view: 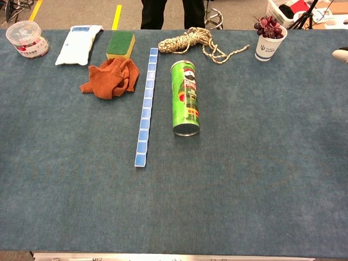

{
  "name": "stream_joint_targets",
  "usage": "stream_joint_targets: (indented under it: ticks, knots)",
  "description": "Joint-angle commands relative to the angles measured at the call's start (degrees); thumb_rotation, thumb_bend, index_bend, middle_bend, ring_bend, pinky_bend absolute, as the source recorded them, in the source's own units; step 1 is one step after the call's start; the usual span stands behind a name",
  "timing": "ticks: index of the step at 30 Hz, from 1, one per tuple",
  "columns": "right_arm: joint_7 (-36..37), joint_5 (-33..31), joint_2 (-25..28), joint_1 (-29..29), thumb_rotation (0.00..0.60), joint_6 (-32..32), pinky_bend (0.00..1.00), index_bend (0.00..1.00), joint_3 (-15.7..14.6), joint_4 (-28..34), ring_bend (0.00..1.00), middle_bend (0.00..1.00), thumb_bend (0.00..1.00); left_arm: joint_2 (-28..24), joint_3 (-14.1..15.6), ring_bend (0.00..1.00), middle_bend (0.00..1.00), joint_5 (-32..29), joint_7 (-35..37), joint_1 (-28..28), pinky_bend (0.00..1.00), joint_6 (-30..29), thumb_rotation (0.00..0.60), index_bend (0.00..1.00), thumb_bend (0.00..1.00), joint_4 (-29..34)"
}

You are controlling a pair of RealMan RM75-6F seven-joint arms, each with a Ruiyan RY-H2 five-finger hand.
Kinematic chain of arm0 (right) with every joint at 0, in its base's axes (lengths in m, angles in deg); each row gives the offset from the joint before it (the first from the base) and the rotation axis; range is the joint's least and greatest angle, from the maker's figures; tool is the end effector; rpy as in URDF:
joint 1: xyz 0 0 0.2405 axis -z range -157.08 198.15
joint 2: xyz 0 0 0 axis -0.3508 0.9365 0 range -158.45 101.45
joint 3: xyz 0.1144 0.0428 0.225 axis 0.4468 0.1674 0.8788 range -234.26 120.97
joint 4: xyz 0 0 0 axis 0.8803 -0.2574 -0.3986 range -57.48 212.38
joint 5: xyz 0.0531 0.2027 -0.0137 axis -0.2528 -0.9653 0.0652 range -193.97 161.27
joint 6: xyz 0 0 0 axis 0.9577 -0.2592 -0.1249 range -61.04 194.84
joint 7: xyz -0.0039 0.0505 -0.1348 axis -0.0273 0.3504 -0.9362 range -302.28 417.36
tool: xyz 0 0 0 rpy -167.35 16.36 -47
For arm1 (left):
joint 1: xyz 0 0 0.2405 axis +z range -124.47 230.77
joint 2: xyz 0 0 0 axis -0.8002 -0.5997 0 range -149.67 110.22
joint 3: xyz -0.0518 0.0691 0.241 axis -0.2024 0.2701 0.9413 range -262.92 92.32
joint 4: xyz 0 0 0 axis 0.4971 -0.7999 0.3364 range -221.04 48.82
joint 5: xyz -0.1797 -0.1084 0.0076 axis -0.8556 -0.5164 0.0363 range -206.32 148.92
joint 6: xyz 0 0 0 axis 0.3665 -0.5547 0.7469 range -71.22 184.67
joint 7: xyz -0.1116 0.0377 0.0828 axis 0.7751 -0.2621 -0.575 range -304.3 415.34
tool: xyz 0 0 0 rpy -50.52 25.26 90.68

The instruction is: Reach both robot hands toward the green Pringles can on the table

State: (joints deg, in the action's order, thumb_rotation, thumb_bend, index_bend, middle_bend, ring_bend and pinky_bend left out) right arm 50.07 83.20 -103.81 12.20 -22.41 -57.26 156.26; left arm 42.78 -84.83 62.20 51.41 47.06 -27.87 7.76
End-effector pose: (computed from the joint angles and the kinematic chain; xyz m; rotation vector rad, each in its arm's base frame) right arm -0.2953 -0.1845 0.1030 1.6493 -0.6088 0.9580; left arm -0.2984 0.1742 0.1520 -1.5311 -0.8422 -0.8688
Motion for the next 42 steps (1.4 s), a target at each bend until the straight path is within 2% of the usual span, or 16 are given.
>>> stream_joint_targets:
  ticks: [1,10,19,26,30,35,42]
  knots:
    - [0.2,0.0,0.0,0.0,0.6,0.1,0.16,0.03,-0.1,0.1,0.03,0.07,1.0,-0.2,0.2,0.0,0.0,-0.1,0.3,0.2,0.15,0.0,0.6,0.04,1.0,0.3]
    - [2.3,0.7,0.2,-0.5,0.6,0.4,0.16,0.03,-0.6,0.3,0.03,0.07,1.0,-0.6,0.4,0.0,0.0,0.6,1.7,0.0,0.14,0.0,0.6,0.0,1.0,1.1]
    - [13.1,3.6,1.7,-2.8,0.6,1.1,0.16,0.03,-2.0,1.5,0.03,0.07,1.0,-1.0,0.6,0.0,0.0,3.7,8.5,-0.7,0.14,-1.2,0.6,0.0,1.0,1.1]
    - [23.2,8.0,2.8,-7.0,0.6,2.6,0.16,0.03,-3.3,4.9,0.03,0.07,1.0,-1.8,0.8,0.02,0.0,6.7,23.9,-2.9,0.14,-1.3,0.6,0.05,1.0,3.1]
    - [28.4,8.9,2.7,-9.7,0.6,4.3,0.16,0.03,-3.4,6.7,0.03,0.07,1.0,-3.3,1.0,0.05,0.0,7.0,33.1,-4.9,0.15,0.7,0.6,0.09,1.0,4.9]
    - [33.0,9.3,2.6,-12.1,0.6,6.3,0.16,0.03,-3.7,8.0,0.03,0.07,1.0,-4.9,1.0,0.06,0.01,6.5,39.4,-6.9,0.16,3.2,0.6,0.11,1.0,6.3]
    - [42.5,10.7,4.6,-19.1,0.6,12.2,0.16,0.03,-3.8,12.0,0.03,0.07,1.0,-7.8,1.6,0.11,0.07,5.7,51.0,-10.5,0.2,8.2,0.6,0.17,1.0,7.6]
